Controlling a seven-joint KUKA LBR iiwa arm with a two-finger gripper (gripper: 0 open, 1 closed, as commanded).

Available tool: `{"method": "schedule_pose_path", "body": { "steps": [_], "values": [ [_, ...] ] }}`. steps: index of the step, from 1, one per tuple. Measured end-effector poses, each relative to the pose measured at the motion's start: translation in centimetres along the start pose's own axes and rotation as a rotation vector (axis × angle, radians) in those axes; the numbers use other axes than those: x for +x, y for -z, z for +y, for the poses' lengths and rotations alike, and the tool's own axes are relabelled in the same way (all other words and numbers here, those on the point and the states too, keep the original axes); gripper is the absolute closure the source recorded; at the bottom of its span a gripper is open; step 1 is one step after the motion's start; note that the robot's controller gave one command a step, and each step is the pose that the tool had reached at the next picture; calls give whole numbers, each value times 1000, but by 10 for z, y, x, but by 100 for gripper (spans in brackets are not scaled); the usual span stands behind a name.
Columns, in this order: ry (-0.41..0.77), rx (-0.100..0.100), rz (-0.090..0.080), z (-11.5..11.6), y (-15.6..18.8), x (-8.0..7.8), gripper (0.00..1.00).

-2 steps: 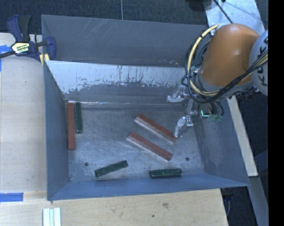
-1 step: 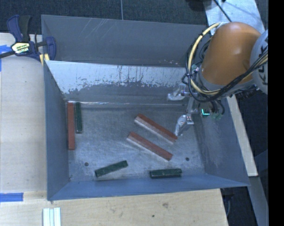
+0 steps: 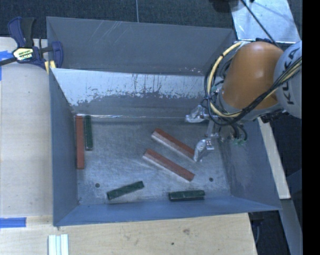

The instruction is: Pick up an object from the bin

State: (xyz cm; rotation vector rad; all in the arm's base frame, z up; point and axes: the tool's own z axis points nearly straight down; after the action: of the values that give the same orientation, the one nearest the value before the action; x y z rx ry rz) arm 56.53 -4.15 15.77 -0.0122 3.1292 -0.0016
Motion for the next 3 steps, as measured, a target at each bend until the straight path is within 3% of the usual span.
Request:
{"method": "schedule_pose_path", "body": {
  "steps": [1,2,3],
  "values": [
    [0,0,6,-1,-15,4,0],
    [41,-2,21,-1,8,1,0],
    [26,-1,-28,-5,-75,20,100]
  ]
}}
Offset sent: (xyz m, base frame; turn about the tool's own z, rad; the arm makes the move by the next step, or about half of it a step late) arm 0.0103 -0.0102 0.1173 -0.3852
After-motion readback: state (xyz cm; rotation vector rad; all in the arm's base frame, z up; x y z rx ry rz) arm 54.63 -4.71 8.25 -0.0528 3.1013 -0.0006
